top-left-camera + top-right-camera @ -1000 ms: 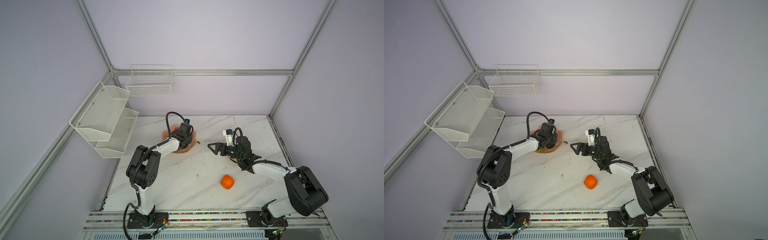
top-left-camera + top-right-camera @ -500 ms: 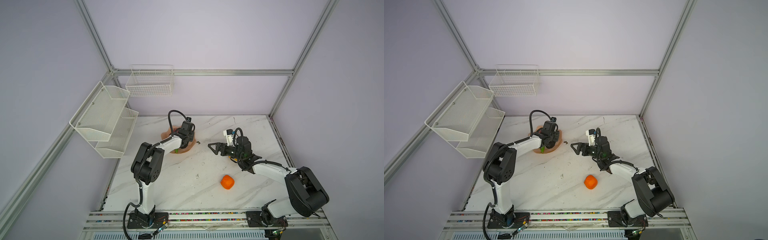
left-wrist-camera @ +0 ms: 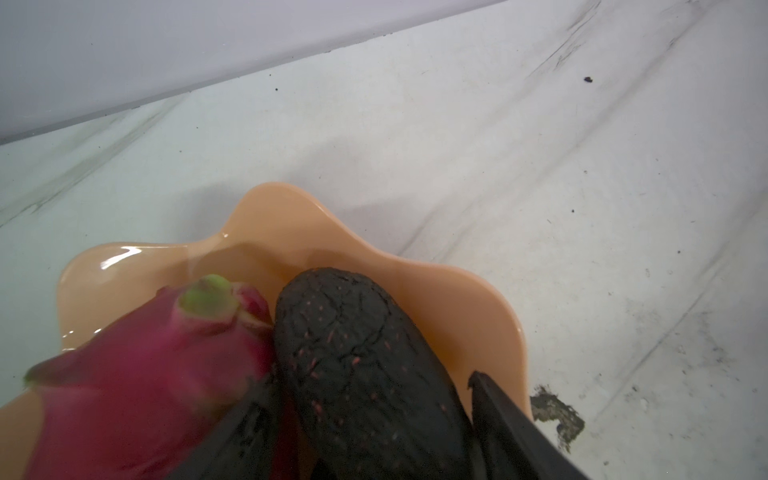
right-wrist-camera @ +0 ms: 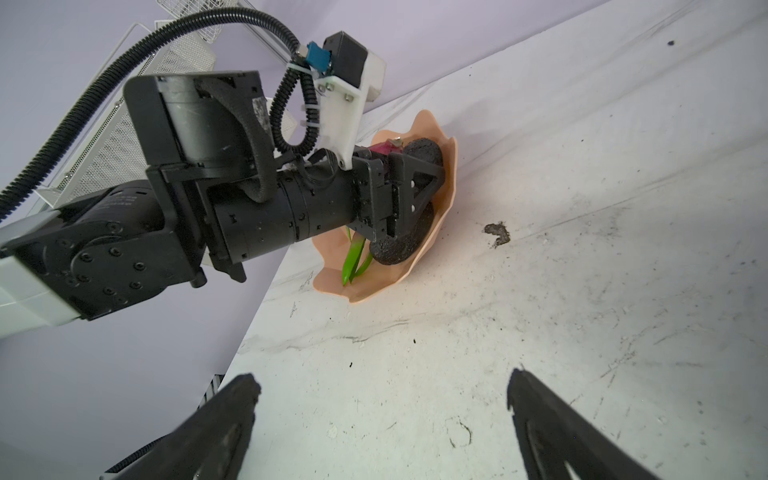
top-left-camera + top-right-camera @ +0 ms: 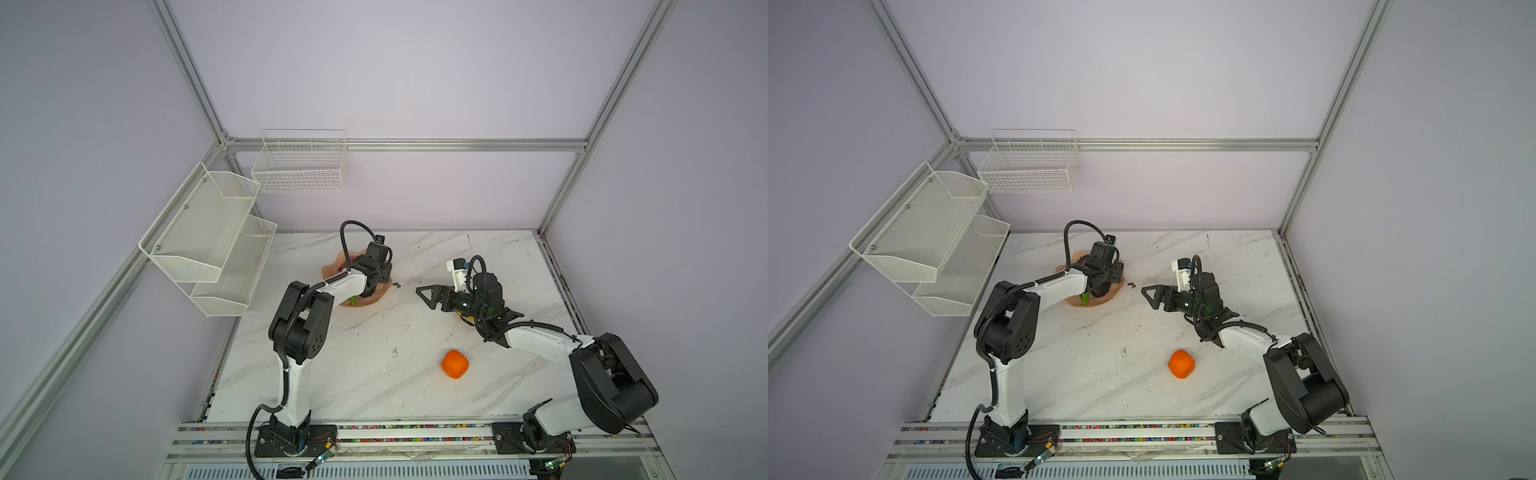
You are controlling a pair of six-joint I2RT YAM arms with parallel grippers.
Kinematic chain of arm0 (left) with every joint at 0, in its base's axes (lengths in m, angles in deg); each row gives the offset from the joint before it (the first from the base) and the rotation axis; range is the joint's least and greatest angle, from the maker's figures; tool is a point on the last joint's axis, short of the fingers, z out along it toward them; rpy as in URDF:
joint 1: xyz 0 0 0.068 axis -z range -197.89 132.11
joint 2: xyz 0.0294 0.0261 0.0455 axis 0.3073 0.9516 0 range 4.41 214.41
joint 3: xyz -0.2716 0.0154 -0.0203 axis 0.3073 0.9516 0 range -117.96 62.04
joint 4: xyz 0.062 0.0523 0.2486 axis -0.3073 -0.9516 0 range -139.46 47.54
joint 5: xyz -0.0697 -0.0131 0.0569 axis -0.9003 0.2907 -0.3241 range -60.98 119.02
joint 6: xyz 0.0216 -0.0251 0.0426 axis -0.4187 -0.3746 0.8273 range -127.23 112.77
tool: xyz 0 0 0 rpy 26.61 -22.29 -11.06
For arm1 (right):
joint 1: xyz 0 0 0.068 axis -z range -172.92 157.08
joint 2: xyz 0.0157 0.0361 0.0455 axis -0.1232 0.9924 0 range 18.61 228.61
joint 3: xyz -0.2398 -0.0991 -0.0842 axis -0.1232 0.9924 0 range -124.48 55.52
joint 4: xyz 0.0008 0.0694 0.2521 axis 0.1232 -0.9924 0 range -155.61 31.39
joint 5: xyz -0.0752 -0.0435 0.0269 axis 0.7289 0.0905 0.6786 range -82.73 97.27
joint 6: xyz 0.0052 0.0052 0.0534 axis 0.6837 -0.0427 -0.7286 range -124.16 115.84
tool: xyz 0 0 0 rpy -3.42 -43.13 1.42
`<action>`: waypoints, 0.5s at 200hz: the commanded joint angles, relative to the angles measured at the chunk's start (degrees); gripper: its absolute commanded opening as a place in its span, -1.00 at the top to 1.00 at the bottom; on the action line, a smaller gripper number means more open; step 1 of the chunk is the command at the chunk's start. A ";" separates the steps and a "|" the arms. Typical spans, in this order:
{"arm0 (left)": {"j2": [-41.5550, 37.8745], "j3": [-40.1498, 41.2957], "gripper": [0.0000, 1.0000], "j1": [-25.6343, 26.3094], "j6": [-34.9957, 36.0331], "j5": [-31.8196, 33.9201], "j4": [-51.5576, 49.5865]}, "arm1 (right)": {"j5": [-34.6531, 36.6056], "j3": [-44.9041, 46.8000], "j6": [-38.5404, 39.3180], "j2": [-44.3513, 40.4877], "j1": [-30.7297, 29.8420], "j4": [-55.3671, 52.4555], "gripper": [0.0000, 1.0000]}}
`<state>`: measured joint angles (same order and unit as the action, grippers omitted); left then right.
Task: Arrange fruit in a fruit bowl
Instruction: Place the fruit in the fruit bowl.
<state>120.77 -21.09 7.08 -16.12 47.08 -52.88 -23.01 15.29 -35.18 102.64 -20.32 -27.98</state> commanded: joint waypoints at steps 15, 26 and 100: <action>-10.95 1.45 -0.50 0.03 1.42 -4.15 3.69 | 1.17 0.55 0.69 -2.81 -0.29 -1.27 -0.95; -13.46 2.95 -0.53 0.13 2.01 -8.12 3.66 | 1.60 0.99 1.32 -4.44 -0.29 -2.82 -0.95; -34.52 25.63 -0.69 11.18 -0.75 -20.68 2.63 | 16.24 6.30 3.38 -23.78 -0.62 -35.06 -0.95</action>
<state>91.89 -4.59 13.18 -16.36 33.05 -49.42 -14.72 20.84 -33.06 85.06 -20.37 -45.97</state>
